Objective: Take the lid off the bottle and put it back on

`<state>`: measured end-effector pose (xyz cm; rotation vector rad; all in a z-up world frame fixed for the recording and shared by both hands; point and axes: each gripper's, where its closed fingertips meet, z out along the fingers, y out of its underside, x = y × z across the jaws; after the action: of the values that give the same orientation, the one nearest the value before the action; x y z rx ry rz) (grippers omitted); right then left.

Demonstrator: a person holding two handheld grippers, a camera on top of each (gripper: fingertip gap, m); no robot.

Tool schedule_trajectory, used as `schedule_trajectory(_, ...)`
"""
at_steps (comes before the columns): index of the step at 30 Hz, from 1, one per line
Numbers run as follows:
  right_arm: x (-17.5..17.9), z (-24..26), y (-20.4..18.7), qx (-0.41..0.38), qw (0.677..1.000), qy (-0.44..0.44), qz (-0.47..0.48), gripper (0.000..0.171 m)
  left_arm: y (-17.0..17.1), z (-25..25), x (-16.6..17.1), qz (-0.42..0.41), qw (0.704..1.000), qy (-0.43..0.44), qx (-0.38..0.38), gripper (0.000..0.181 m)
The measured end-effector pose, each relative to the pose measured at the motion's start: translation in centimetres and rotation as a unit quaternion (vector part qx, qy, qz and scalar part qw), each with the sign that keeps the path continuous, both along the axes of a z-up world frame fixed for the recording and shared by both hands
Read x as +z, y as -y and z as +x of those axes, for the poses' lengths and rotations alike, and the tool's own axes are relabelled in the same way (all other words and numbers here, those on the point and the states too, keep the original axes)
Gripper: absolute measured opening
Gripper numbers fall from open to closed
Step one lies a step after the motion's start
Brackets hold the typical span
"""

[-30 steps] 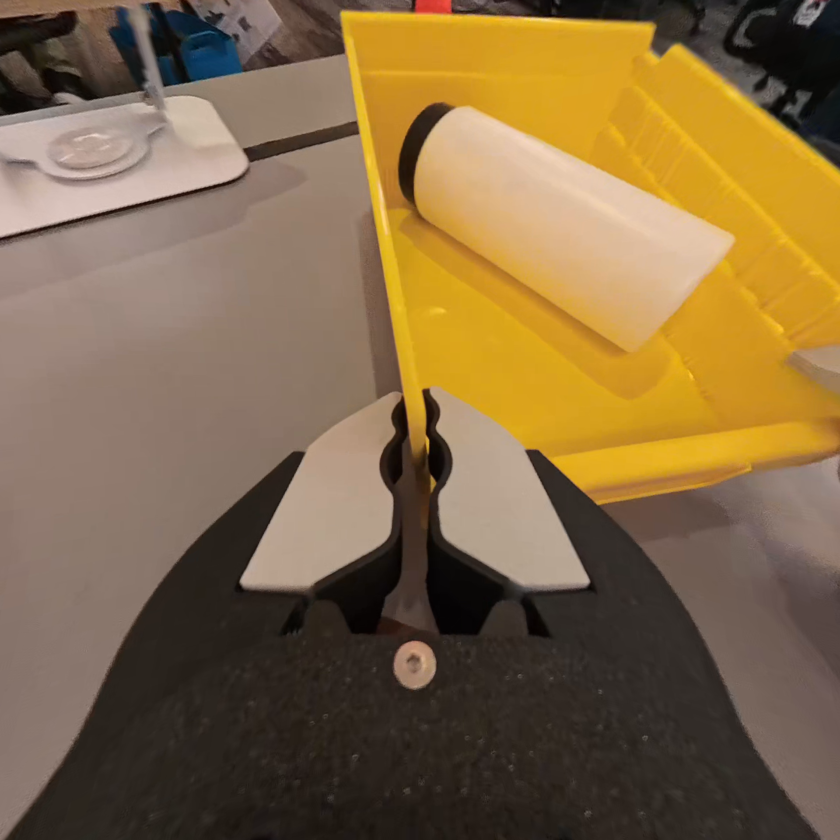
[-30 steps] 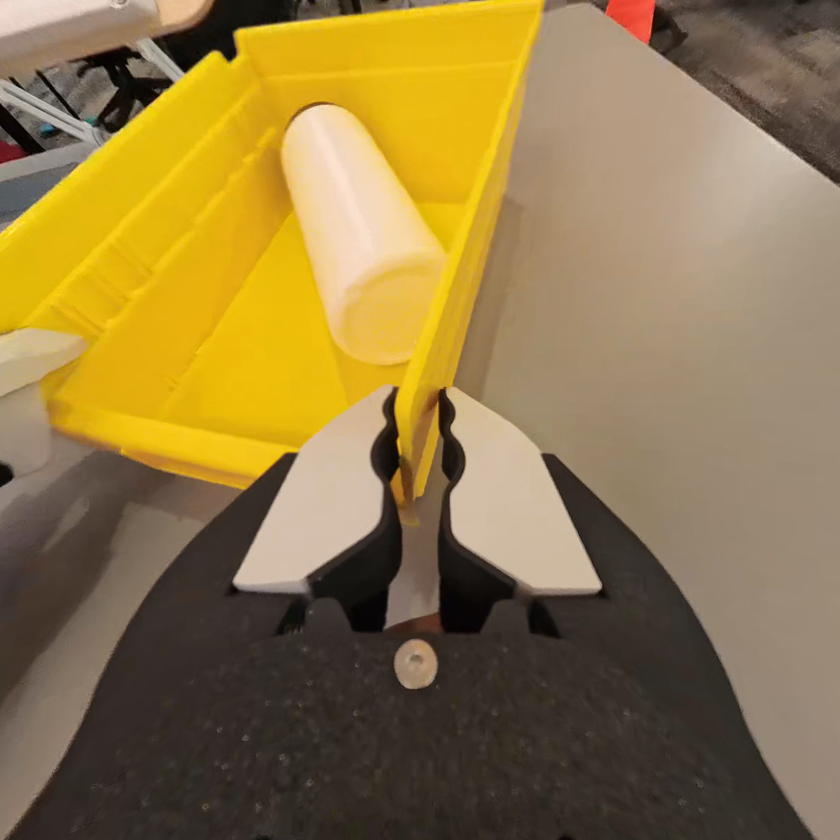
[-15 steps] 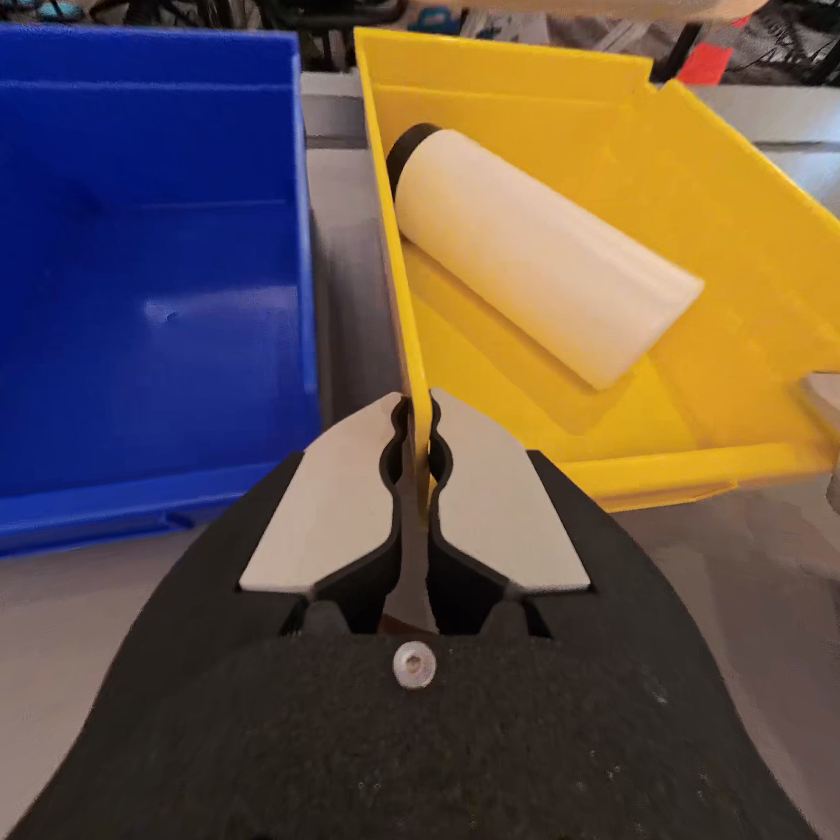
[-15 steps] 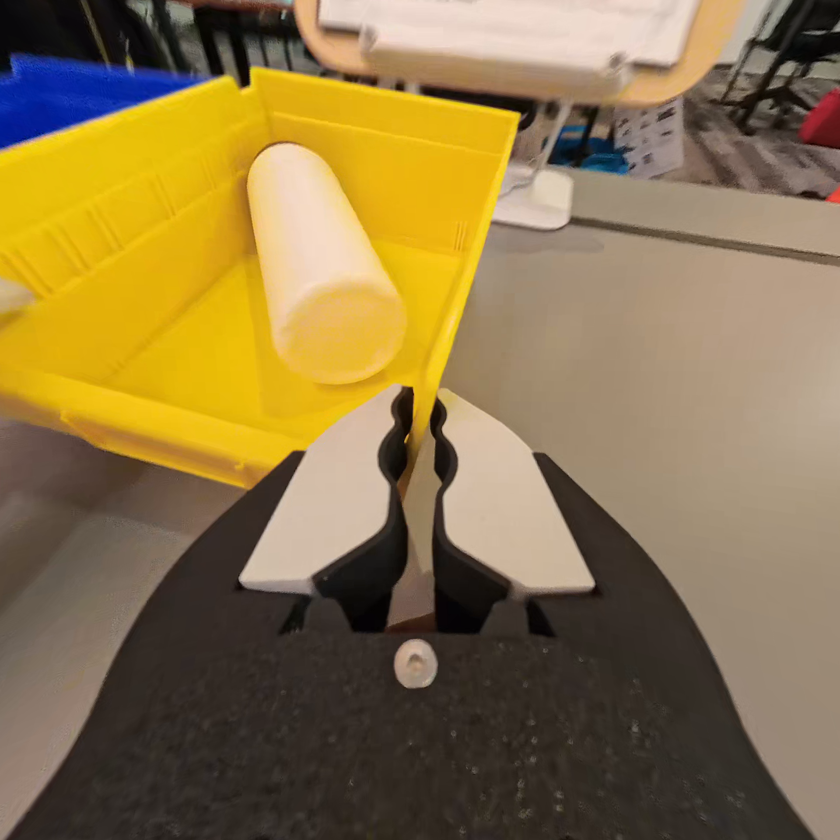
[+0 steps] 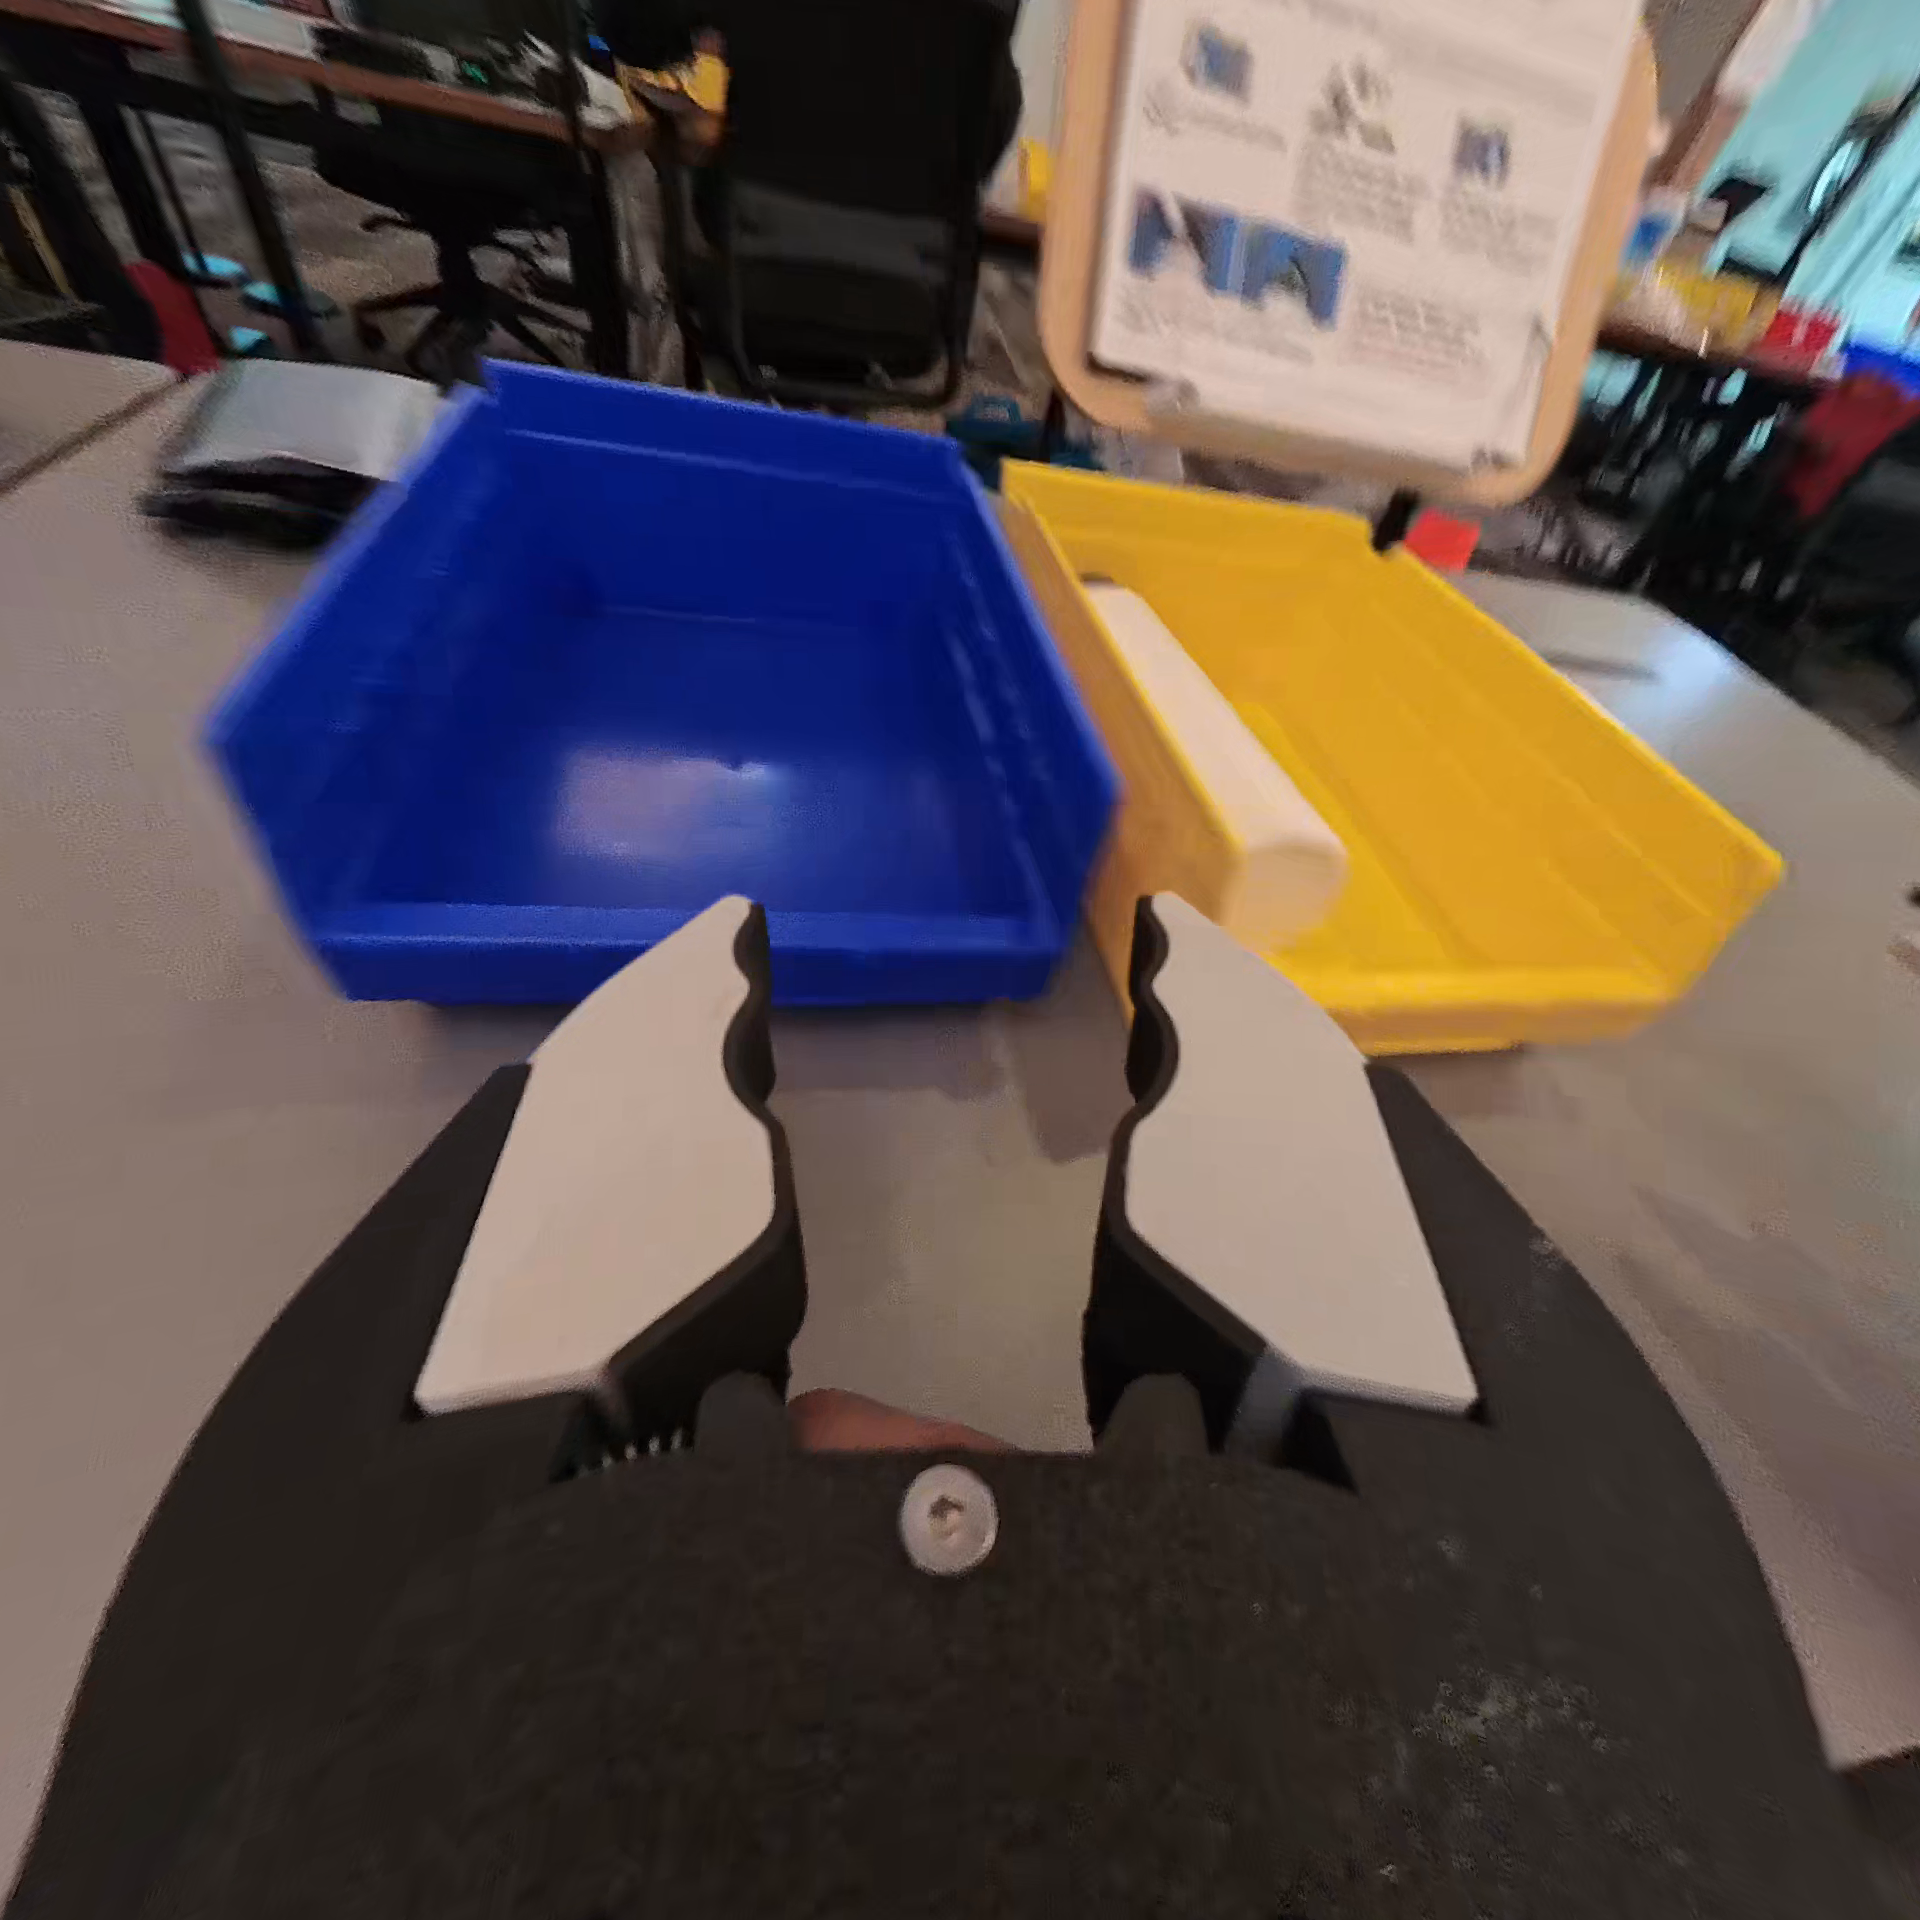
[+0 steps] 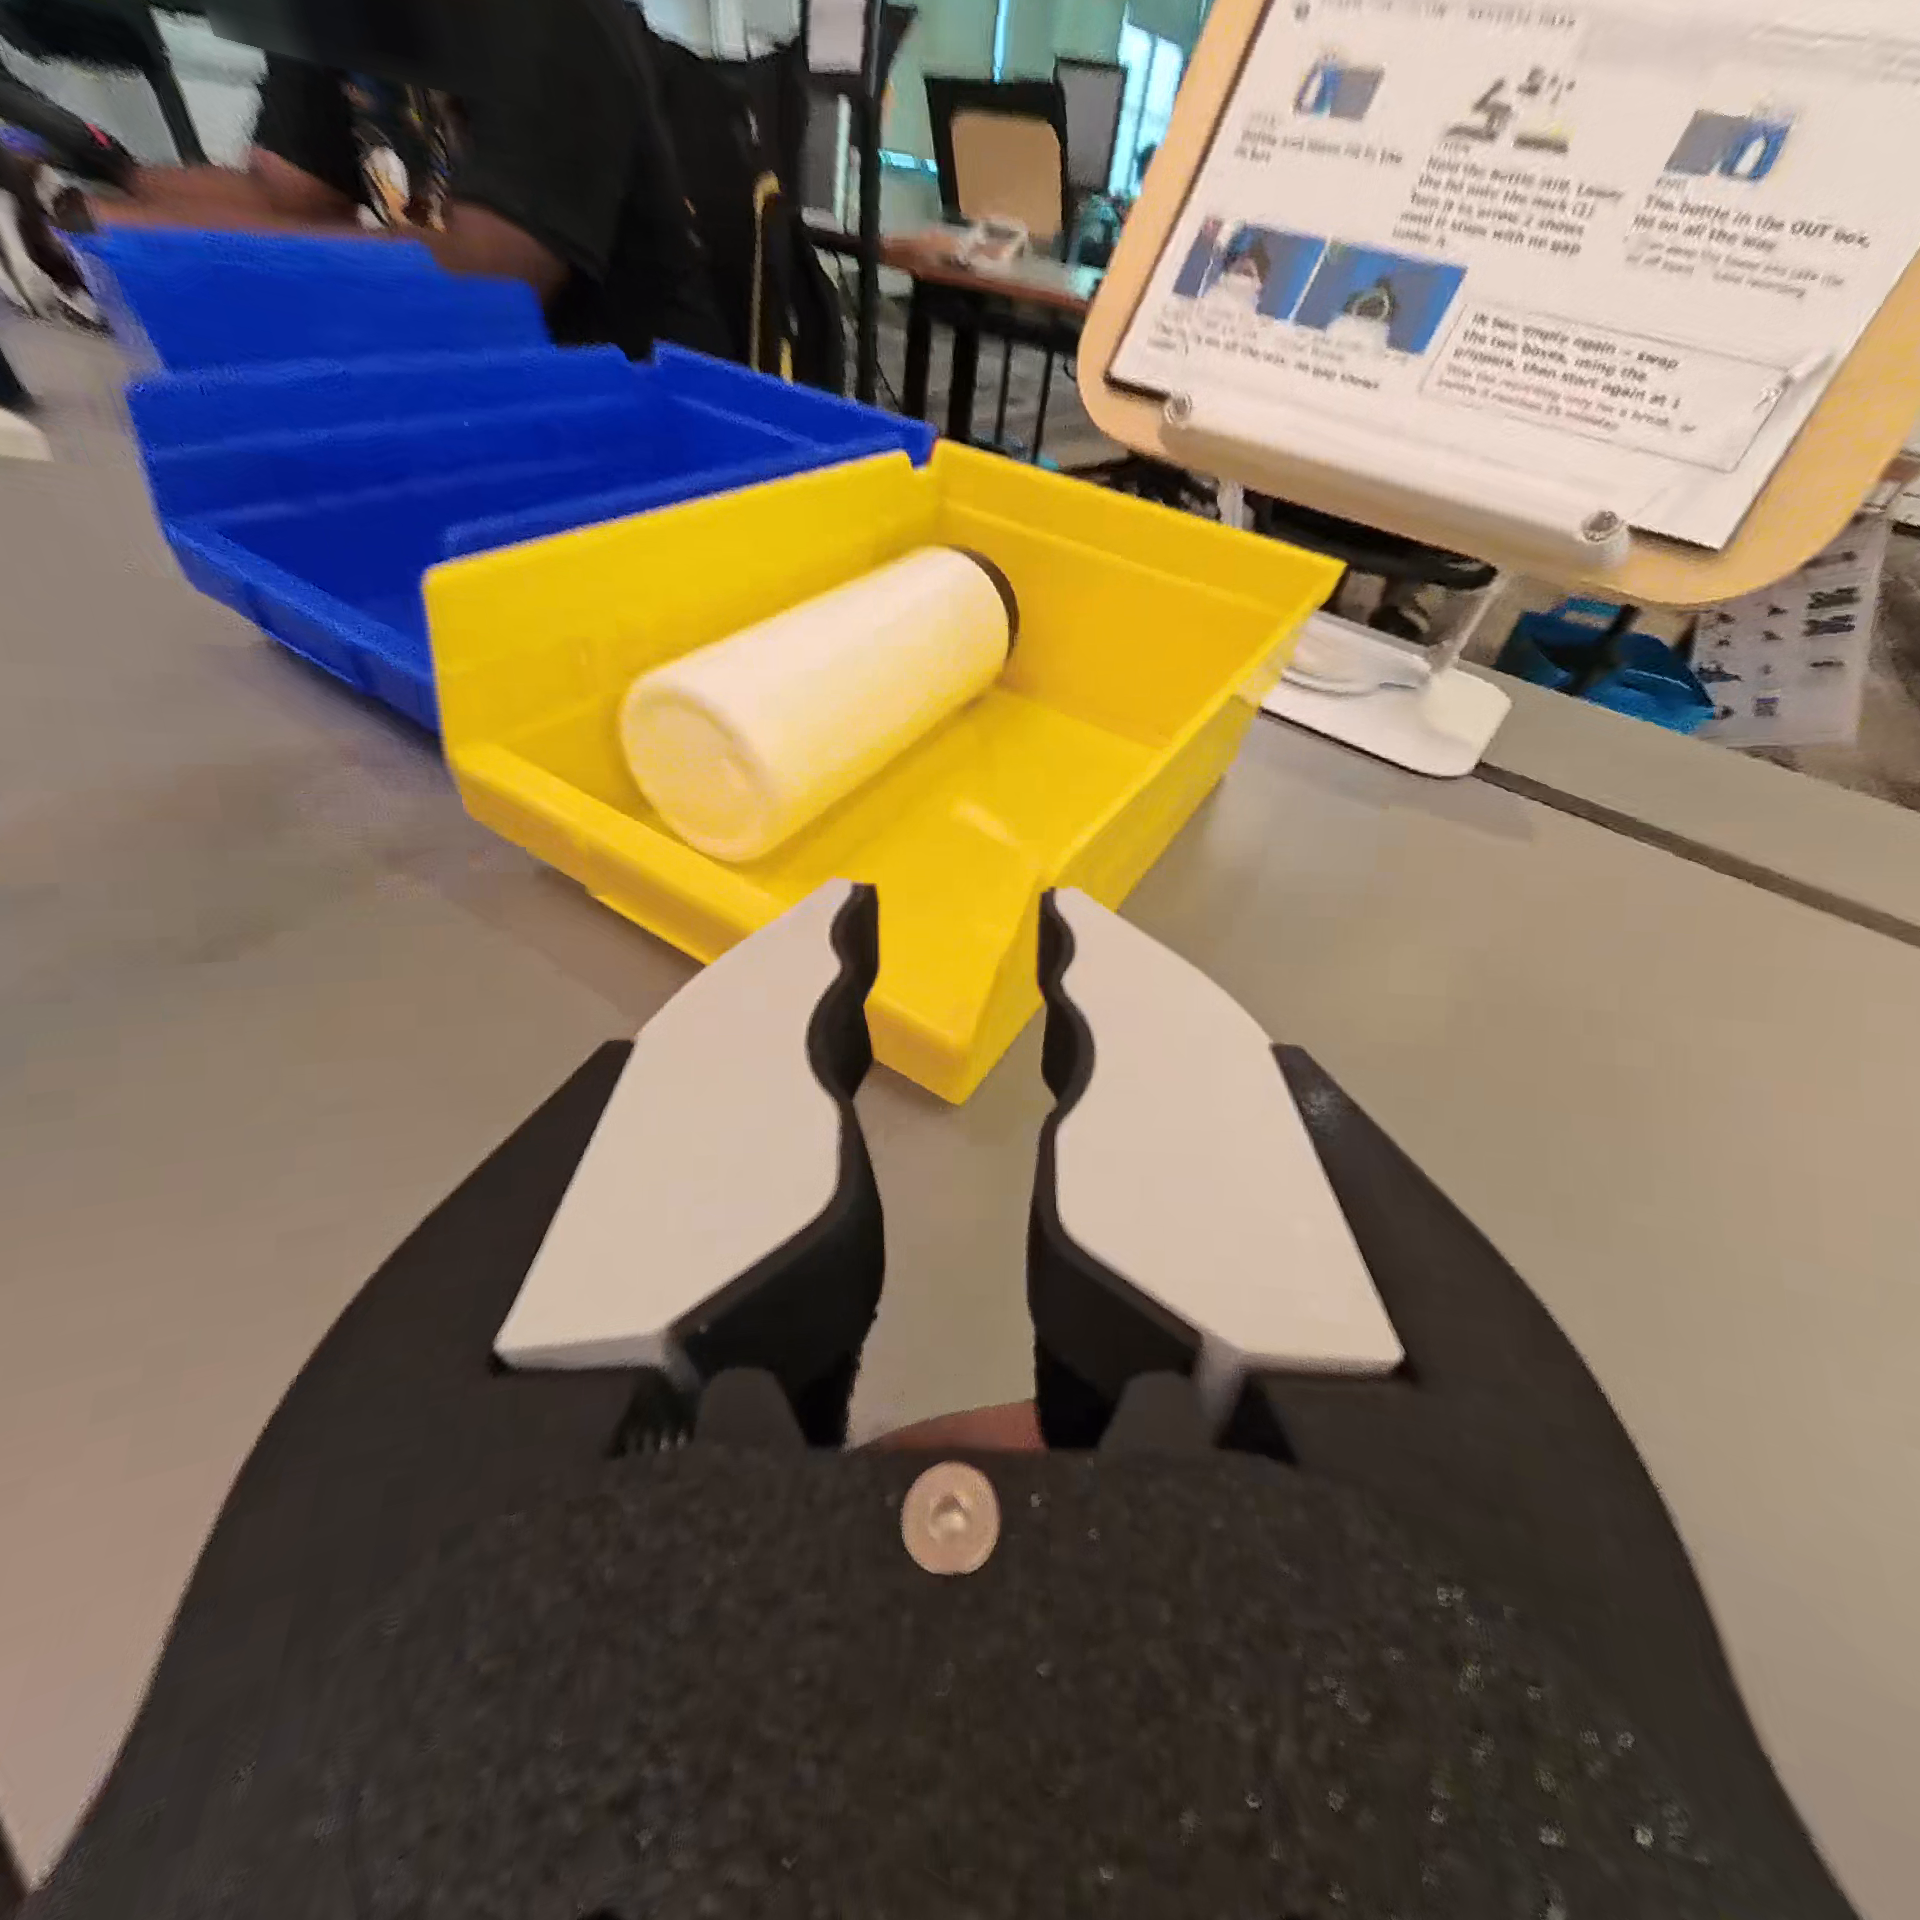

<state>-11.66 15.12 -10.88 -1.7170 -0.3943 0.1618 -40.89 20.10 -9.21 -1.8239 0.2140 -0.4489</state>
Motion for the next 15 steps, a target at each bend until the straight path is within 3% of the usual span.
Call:
schedule_trajectory(4,0.2,-1.3,0.8,0.019,0.999,-0.025,0.004,0.030,-5.3,-10.5,-1.1,-0.051,0.996,-0.009,0.072,0.080)
schedule_trajectory(7,0.1,-3.6,1.5,0.032,0.999,-0.005,0.012,0.030,-8.5,-12.8,-3.5,-0.103,0.990,-0.069,0.072,0.070)
schedule_trajectory(11,-0.6,-9.8,3.3,0.096,0.993,-0.059,-0.039,0.035,-12.3,-12.8,-6.8,-0.145,0.977,-0.141,0.072,0.064)
schedule_trajectory(13,-1.2,-12.5,3.9,0.113,0.991,-0.049,-0.050,0.036,-13.3,-11.6,-7.7,-0.151,0.981,-0.112,0.047,0.036)
schedule_trajectory(14,-1.6,-13.9,4.1,0.120,0.990,-0.044,-0.059,0.036,-13.3,-10.7,-7.6,-0.147,0.985,-0.083,0.021,0.005)
schedule_trajectory(15,-2.0,-15.1,4.1,0.122,0.989,-0.046,-0.071,0.036,-13.3,-10.6,-7.6,-0.148,0.986,-0.076,0.024,0.004)
